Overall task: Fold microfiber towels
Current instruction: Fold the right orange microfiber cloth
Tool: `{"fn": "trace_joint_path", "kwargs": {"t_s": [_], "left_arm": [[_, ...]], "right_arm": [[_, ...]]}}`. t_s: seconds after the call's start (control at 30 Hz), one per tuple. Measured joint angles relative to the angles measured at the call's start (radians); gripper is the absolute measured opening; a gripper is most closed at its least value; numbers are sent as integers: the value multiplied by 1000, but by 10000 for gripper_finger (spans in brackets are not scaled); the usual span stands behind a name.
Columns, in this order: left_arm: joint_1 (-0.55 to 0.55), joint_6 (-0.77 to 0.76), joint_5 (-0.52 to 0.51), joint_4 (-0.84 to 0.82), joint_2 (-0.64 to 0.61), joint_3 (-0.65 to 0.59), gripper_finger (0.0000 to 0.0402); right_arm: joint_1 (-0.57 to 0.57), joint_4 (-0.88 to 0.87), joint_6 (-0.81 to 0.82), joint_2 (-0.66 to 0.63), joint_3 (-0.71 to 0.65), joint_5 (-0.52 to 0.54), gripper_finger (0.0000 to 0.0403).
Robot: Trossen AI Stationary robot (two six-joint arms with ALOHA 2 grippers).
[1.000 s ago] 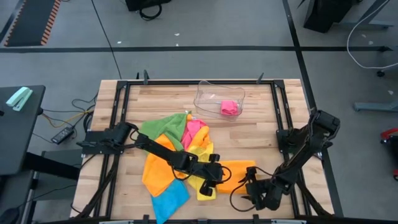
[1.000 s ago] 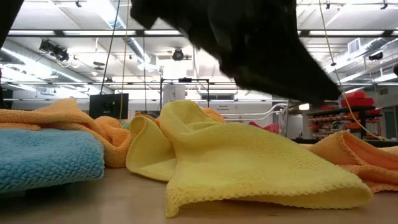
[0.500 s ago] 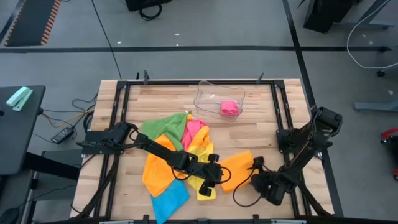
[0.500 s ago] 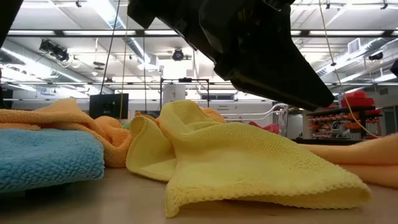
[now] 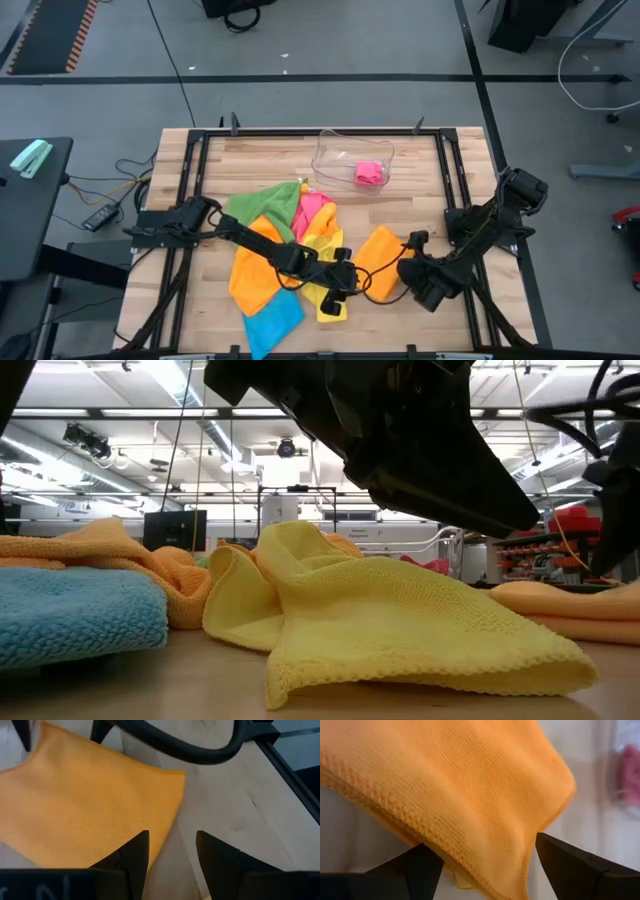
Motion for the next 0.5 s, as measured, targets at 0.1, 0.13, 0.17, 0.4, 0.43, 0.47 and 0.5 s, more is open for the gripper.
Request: {"fn": "trace_joint_path", "kwargs": {"t_s": [0.1, 0.13, 0.17, 0.4, 0.43, 0.47, 0.5], "left_arm": [[-1, 16, 0, 0, 0, 0, 172], [-1, 16, 1, 0, 0, 0, 172], [-1, 18, 1, 0, 0, 0, 172], [-1, 20, 0, 0, 1, 0, 172], [-1, 20, 0, 0, 1, 0, 172], [-1, 20, 0, 0, 1, 0, 172], [-1, 20, 0, 0, 1, 0, 173]], "right_arm": [[12, 5, 7, 0, 43, -50, 316], [19, 5, 3, 0, 63, -51, 316], [27, 6, -2, 0, 85, -51, 316], [82, -77, 10, 0, 222, -44, 316], [89, -75, 11, 0, 233, -37, 316], [96, -65, 11, 0, 241, -23, 316], [102, -42, 9, 0, 245, 0, 316]]}}
